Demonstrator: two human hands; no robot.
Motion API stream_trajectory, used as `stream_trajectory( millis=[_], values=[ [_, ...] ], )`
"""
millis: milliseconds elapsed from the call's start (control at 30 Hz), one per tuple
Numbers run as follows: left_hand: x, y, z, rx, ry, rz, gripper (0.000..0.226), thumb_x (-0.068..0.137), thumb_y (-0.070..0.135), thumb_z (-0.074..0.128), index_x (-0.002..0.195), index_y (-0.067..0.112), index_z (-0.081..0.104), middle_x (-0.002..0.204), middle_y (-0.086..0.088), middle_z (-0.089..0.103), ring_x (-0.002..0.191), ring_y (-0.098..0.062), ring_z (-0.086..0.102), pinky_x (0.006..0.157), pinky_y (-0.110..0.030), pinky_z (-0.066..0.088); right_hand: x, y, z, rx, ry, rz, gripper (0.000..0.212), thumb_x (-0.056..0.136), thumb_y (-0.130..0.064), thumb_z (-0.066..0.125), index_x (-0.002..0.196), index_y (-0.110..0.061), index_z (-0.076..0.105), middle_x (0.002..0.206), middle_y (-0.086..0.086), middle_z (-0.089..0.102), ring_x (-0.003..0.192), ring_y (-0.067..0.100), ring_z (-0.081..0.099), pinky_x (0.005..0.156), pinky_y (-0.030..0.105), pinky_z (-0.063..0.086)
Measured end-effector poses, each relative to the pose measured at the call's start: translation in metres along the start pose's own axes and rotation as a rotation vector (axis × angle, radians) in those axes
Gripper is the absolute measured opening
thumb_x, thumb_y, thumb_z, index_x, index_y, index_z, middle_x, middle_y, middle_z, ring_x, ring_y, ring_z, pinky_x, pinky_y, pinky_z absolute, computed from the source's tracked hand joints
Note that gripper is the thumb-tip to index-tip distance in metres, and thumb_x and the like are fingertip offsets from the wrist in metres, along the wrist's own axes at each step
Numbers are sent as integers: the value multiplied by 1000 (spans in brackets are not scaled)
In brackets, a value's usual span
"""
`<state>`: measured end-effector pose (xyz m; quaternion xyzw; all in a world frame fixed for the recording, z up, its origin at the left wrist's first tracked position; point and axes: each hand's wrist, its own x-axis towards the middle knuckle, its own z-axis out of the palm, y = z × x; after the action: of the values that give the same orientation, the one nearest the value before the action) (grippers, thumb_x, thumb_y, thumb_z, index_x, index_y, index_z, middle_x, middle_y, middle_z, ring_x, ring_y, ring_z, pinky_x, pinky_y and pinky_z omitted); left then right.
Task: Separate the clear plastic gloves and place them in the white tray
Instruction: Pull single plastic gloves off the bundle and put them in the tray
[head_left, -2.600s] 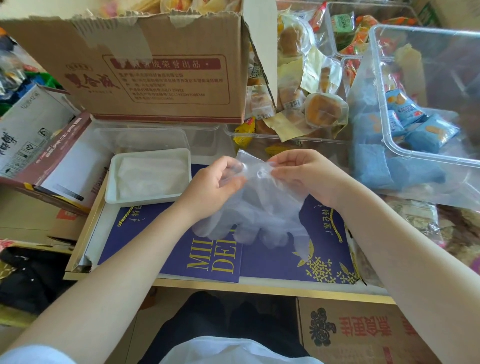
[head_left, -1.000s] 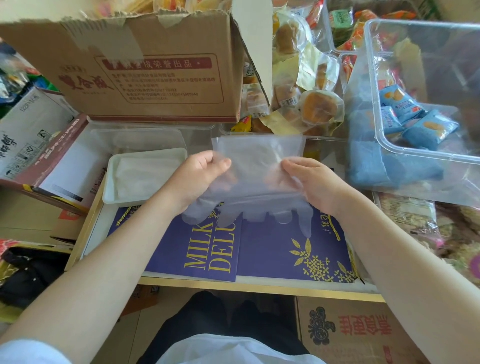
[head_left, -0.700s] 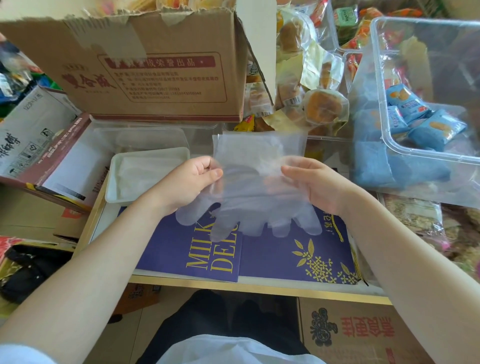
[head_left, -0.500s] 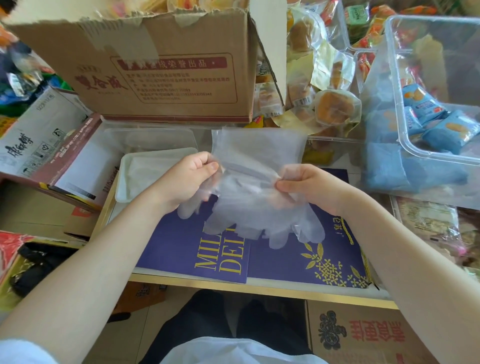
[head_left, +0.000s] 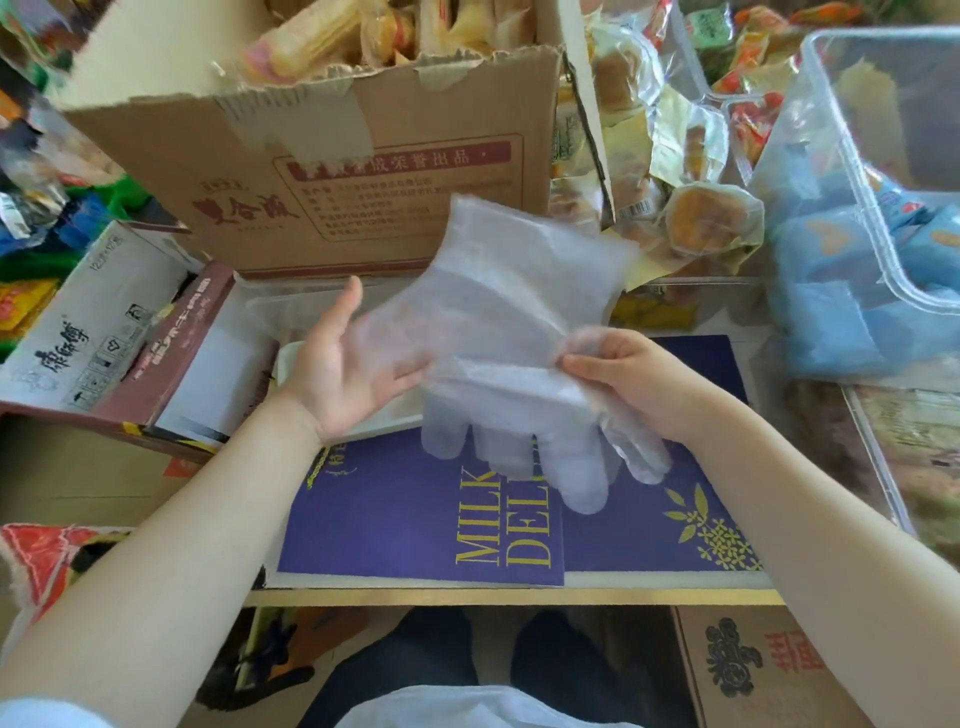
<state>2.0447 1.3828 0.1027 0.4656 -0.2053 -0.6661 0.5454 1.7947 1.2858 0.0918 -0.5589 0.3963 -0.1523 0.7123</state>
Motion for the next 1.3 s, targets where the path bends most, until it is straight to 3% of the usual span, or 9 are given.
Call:
stream_trajectory(
  millis=[100, 267, 500, 633, 767, 933, 1067, 1167, 1300],
  values=[
    [4, -10, -16, -99, -142, -105, 86, 50, 80, 62, 109, 19, 68, 117, -7, 63, 106, -25, 59, 95, -38, 43, 9, 8, 17, 133, 137, 21, 10, 92, -5, 54, 92, -5, 64, 68, 3, 67, 58, 14, 61, 53, 21, 50],
    [18, -40, -13, 324, 158, -15, 16, 87, 16, 62, 103, 16, 60, 69, 8, 70, 65, -7, 64, 71, -27, 48, 17, 30, 34, 33, 261, 56, 15, 93, -6, 53, 92, -16, 65, 85, 8, 63, 69, 18, 58, 65, 28, 47],
    [30, -41, -14, 265, 291, 0, 20, 93, 4, 50, 84, 15, 64, 65, 6, 68, 62, -8, 62, 54, -15, 49, 3, 25, 50, 104, 215, -63, 33, 98, -2, 40, 96, -21, 66, 79, -8, 70, 73, 7, 65, 65, 21, 51],
    [29, -22, -11, 199, 257, -116, 12, 88, 20, 56, 78, 19, 60, 57, 5, 65, 51, -7, 61, 45, -14, 44, -14, 18, 52, 32, 143, -161, 42, 94, 7, 40, 96, -18, 74, 95, 16, 64, 87, 30, 61, 73, 44, 49],
    [26, -13, -5, 132, 167, -173, 21, 90, 35, 50, 82, 19, 61, 76, 0, 63, 64, -16, 62, 58, -22, 46, -24, 20, 50, 19, 118, -158, 34, 82, 2, 43, 99, -5, 72, 88, 9, 48, 86, 18, 57, 70, 27, 49],
    [14, -19, -13, -64, 90, -109, 77, 85, 73, 12, 92, 21, 68, 84, 2, 73, 80, -13, 69, 63, -23, 52, -24, 35, 52, 116, 249, -134, 25, 89, -12, 51, 95, -8, 74, 97, 9, 57, 99, 30, 60, 84, 38, 49],
    [10, -30, -10, 330, 201, 103, 11, 91, 23, 58, 101, 26, 61, 89, 6, 67, 85, -16, 64, 71, -28, 52, -20, 45, 63, -91, 264, -21, 19, 92, -15, 56, 96, -9, 73, 99, 9, 67, 97, 24, 62, 87, 35, 47],
    [13, -30, -13, 495, 240, 190, 20, 85, 7, 65, 94, 24, 64, 89, 3, 67, 88, -19, 63, 86, -39, 50, -13, 44, 68, -257, 292, 60, 11, 88, -16, 62, 97, -11, 63, 94, 3, 68, 86, 12, 61, 77, 24, 46],
    [11, -22, -11, 600, 117, 199, 16, 82, 6, 68, 89, 21, 65, 86, 3, 69, 82, -15, 64, 83, -38, 51, 0, 31, 78, -207, 287, 46, 41, 86, -21, 65, 122, -28, 46, 105, -6, 66, 95, 5, 63, 70, 15, 51]
  ],
)
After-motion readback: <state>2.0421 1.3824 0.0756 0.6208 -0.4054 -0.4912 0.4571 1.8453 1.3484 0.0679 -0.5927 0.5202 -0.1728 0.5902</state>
